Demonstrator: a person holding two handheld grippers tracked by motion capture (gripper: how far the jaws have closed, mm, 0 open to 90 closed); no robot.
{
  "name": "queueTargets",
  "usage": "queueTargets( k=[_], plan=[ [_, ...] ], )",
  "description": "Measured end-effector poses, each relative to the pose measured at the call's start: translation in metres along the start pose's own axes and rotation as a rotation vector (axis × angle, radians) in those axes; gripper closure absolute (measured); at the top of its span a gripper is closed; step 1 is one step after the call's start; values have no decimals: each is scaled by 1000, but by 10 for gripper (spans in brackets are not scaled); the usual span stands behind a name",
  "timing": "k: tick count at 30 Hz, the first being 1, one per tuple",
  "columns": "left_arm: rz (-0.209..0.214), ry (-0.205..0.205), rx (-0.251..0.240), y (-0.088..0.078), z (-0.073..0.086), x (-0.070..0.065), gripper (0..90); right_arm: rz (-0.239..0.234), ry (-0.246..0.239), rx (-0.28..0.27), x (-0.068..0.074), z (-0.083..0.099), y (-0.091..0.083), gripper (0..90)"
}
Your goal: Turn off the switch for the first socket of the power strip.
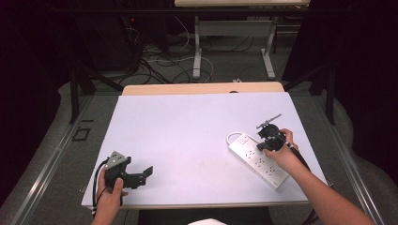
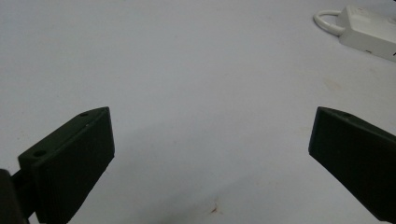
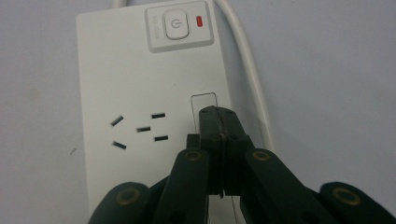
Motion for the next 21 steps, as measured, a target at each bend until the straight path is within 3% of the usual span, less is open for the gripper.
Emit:
queueTargets(
  k=[3, 9, 14, 21],
  plan=[
    [-3, 2, 0, 0, 0, 0, 1, -8, 22, 4, 0, 0, 0, 900],
    [-3, 1, 1, 0, 0, 0, 1, 1, -4, -2, -1, 0, -1, 900],
    [-3, 2, 1, 0, 0, 0, 1, -5, 9, -19, -1, -1, -2, 900],
    [-5, 2, 2, 1, 0, 0, 1, -14, 15, -54, -1, -3, -7, 826]
  ],
)
Point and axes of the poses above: each handheld gripper's, and its own axes: y roughly forward along the jaws, z roughly out of its underside, x roughly to its left, the point moved 6 cm from there along y, roughly forward along the jaws, and after that the axes turned 9 degrees about x, right-handed, at the moved point
